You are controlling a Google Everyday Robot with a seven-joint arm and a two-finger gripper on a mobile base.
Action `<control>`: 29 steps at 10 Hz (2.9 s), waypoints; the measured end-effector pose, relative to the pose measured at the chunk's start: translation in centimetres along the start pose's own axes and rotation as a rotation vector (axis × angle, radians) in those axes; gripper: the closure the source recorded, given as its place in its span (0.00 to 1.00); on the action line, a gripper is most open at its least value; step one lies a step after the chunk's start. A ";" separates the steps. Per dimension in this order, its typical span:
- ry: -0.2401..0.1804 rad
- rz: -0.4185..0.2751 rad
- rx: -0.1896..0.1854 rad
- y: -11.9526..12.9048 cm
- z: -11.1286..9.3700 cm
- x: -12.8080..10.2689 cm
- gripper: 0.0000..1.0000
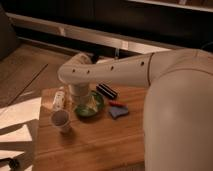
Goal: Pick up the ceramic cup
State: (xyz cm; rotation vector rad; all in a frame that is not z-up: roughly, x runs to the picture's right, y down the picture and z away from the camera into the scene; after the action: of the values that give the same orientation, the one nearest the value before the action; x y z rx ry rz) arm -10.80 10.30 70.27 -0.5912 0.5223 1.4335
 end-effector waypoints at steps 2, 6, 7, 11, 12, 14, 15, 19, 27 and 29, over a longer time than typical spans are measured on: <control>0.000 0.000 0.000 0.0 0.0 0.0 0.35; 0.000 0.000 0.000 0.0 0.0 0.0 0.35; 0.000 0.000 0.000 0.0 0.0 0.0 0.35; 0.000 0.000 0.000 0.0 0.0 0.0 0.35; 0.000 0.000 0.000 0.0 0.0 0.0 0.35; 0.000 0.000 0.000 0.0 0.0 0.0 0.35; 0.000 0.000 0.000 0.0 0.0 0.0 0.35; 0.000 0.000 0.000 0.0 0.0 0.0 0.35; -0.098 -0.425 0.127 8.0 -1.0 -1.2 0.35; -0.083 -0.452 0.151 8.4 -0.2 -2.0 0.35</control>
State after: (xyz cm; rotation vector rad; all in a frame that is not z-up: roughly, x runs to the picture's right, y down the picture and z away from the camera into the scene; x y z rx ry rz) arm -19.35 9.01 70.90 -0.4891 0.3956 0.9766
